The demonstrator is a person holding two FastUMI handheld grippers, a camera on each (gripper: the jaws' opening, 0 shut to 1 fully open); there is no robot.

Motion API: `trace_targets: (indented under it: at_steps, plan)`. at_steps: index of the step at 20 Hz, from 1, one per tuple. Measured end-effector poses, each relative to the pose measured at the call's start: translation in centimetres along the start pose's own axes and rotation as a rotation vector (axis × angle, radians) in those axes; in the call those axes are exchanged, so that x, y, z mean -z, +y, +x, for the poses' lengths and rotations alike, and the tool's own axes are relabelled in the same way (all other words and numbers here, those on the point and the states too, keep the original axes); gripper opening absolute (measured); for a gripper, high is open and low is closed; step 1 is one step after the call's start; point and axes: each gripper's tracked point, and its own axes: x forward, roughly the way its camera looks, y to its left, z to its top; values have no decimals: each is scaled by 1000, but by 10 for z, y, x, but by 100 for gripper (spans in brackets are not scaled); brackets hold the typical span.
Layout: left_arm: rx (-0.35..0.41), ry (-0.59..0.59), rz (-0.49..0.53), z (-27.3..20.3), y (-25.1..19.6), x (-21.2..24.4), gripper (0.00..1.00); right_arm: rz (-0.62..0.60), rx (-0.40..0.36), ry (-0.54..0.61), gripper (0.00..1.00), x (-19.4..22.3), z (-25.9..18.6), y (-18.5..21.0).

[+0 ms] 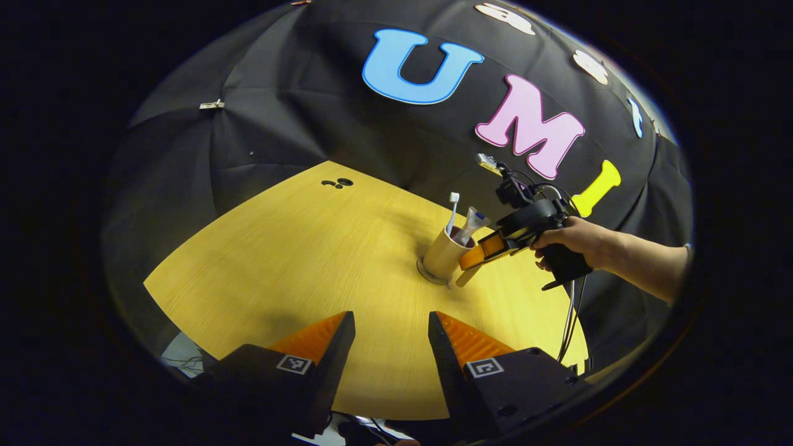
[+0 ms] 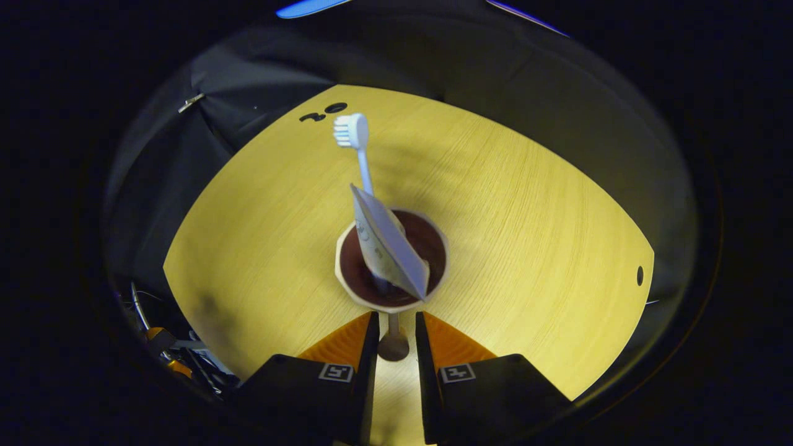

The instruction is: Put the toothbrush and toothpaste on the desktop into the cup, then pick up the cup and place it on the coaster on the desktop.

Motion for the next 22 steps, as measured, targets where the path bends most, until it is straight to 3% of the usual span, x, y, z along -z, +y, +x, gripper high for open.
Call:
trace_targets:
  at_steps: [9, 13, 15, 17, 22]
  plan:
    - [116, 24, 114, 13, -54, -10, 76, 77, 13, -233, 35, -3, -108, -38]
    - [181, 30, 179, 26, -84, -18, 75, 128, 36, -328, 39, 14, -145, -63]
    - [214, 33, 209, 30, -99, -20, 75, 147, 49, -372, 34, 27, -165, -76]
    - [240, 32, 239, 33, -112, -23, 75, 164, 70, -414, 39, 40, -181, -86]
    - [274, 17, 317, 40, -136, -32, 75, 127, 142, -522, 39, 72, -208, -103]
